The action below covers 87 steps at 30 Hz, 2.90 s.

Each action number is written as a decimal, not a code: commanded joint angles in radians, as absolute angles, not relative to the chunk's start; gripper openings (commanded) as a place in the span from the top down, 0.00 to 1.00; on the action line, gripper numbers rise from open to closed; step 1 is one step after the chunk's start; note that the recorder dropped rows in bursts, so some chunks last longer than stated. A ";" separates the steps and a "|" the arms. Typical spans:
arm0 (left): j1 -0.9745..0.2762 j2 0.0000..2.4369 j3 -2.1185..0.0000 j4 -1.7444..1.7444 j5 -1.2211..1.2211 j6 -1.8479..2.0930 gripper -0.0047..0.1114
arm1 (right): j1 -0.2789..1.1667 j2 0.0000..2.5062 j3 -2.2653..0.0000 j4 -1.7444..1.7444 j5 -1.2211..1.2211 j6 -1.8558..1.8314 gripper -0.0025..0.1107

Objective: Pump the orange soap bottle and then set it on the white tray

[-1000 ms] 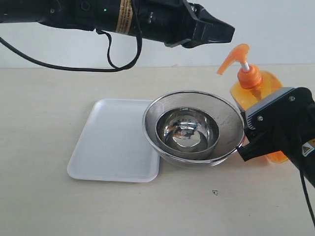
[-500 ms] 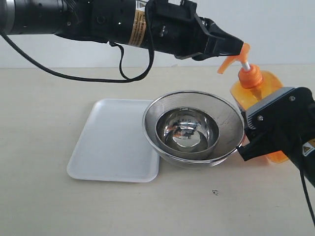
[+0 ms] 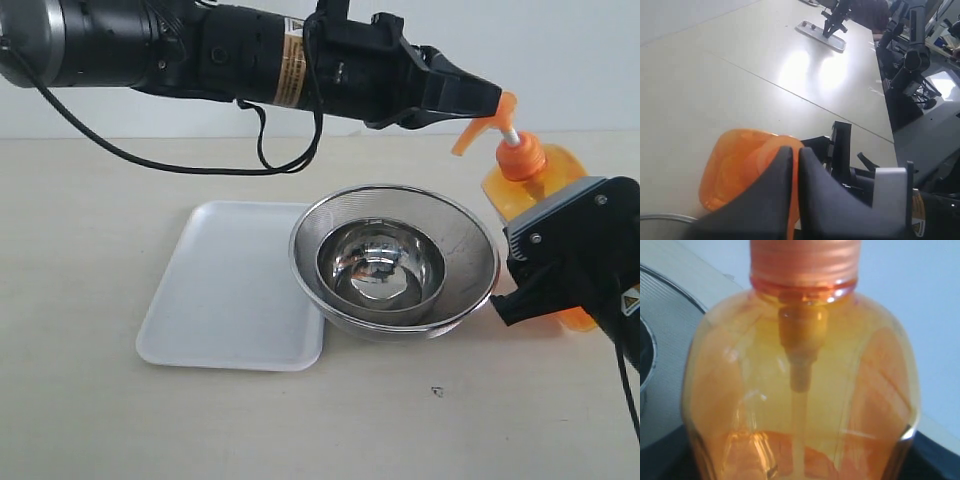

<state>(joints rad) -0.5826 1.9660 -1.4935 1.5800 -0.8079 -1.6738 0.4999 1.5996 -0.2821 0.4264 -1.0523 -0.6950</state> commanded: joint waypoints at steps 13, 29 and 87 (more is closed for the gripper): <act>-0.594 2.060 -1.478 1.614 -0.785 -1.630 0.92 | 0.510 1.588 -0.292 0.303 -1.079 -0.660 0.98; -0.588 2.054 -1.478 1.612 -0.785 -1.623 0.92 | 0.510 1.588 -0.292 0.328 -1.079 -0.648 0.98; -0.360 0.126 0.000 1.002 -0.407 -1.199 0.92 | 0.510 1.588 -0.292 0.663 -1.048 -0.259 0.98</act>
